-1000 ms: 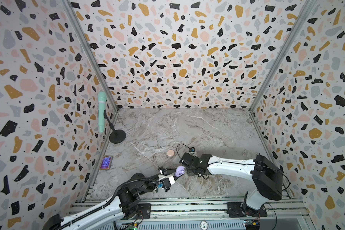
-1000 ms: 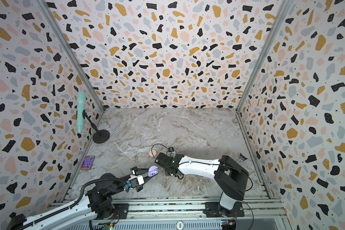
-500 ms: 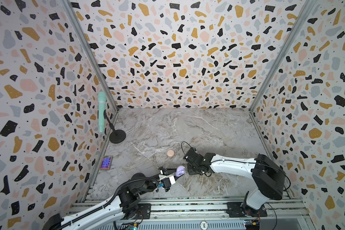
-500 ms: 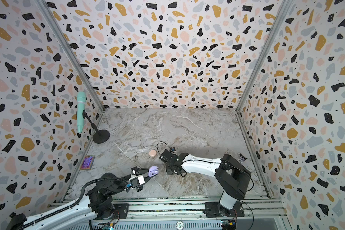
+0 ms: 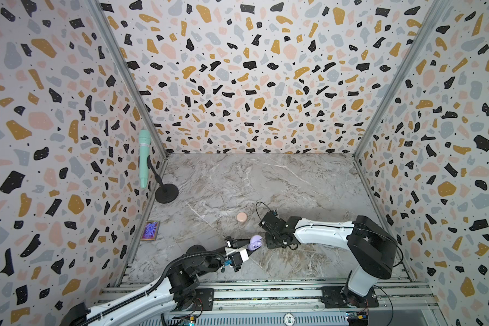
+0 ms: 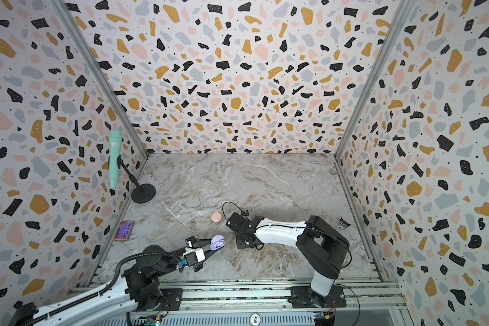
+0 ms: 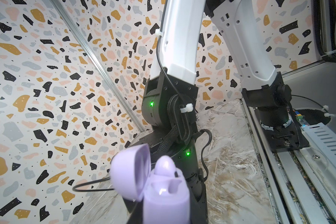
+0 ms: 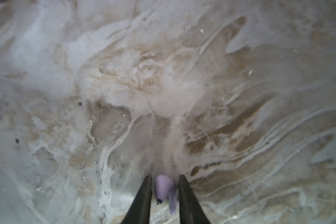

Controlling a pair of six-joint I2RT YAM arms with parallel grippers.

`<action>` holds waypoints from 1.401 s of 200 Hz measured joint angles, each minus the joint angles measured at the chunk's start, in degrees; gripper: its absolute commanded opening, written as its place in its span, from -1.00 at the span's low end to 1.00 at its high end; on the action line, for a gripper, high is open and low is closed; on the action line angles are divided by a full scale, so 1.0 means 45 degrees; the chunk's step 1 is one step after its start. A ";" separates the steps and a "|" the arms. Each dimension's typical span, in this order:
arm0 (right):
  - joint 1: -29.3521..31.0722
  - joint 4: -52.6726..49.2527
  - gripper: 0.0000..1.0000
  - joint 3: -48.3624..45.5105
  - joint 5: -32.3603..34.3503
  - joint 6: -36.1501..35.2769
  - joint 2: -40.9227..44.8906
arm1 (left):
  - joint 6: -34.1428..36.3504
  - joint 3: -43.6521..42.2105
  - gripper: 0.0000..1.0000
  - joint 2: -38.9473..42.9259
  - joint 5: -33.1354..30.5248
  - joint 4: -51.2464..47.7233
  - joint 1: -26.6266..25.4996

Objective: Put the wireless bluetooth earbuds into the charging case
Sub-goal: 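Close the right gripper on the lilac earbud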

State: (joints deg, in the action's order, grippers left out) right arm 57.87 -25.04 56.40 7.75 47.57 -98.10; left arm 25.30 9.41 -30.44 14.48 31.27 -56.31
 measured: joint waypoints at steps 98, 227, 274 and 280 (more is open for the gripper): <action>-0.0044 0.0355 -0.58 -0.0223 0.0087 0.0529 0.0078 | 0.0000 0.0000 -1.00 -0.0053 0.0005 0.0000 0.0000; -0.0787 0.1749 -0.65 -0.1899 -0.1137 0.1171 0.1472 | 0.0000 -0.0005 -1.00 -0.0214 0.0010 0.0000 0.0000; -0.0933 0.2001 -0.65 -0.2191 -0.1282 0.1171 0.2055 | 0.0000 0.0000 -1.00 -0.0330 0.0015 0.0005 0.0000; -0.0957 0.2040 -0.65 -0.2210 -0.1307 0.1171 0.2103 | 0.0000 0.0000 -1.00 -0.0330 0.0015 0.0005 0.0000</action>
State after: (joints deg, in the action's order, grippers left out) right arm 53.56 -15.86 46.46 1.87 52.84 -88.64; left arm 25.30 9.41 -31.92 14.55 31.29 -56.31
